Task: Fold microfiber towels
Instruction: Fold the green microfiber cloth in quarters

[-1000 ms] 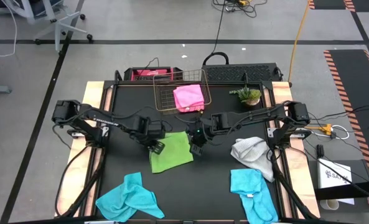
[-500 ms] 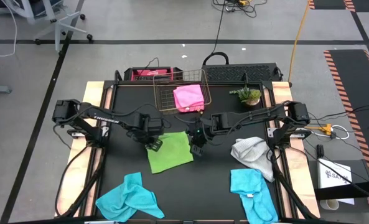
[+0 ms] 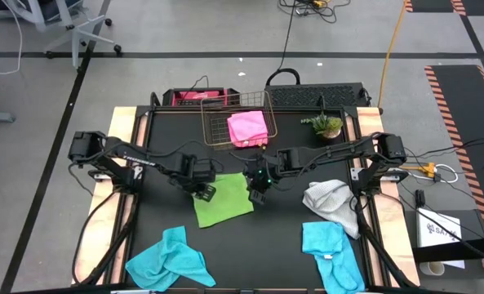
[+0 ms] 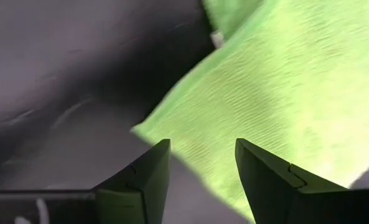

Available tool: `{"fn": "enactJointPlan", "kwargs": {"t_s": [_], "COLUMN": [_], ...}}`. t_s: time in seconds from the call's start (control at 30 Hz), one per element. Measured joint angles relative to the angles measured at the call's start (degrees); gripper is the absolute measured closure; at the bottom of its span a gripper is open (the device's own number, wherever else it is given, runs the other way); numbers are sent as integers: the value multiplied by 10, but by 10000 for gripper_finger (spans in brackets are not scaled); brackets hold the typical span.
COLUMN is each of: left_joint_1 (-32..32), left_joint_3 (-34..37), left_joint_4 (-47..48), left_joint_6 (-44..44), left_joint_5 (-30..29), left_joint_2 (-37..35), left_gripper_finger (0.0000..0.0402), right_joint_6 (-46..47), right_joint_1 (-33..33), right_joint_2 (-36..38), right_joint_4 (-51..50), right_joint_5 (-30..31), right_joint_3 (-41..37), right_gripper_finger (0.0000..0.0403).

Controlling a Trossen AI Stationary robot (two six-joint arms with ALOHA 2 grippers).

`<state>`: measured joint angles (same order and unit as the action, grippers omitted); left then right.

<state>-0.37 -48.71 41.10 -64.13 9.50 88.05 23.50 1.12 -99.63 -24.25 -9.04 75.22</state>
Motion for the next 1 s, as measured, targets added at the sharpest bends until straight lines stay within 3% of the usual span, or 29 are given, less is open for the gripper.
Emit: {"fn": "enactJointPlan", "kwargs": {"t_s": [0.47,1.0], "left_joint_1": [-17,-28], "left_joint_3": [55,56], "left_joint_4": [-46,-67], "left_joint_6": [-32,-52], "left_joint_5": [10,-53], "left_joint_2": [-2,-1], "left_gripper_finger": [220,228], "right_joint_6": [0,0], "right_joint_1": [0,0], "right_joint_2": [0,0], "right_joint_4": [5,33], "right_joint_5": [0,0], "right_joint_3": [0,0], "right_gripper_finger": [403,403]}}
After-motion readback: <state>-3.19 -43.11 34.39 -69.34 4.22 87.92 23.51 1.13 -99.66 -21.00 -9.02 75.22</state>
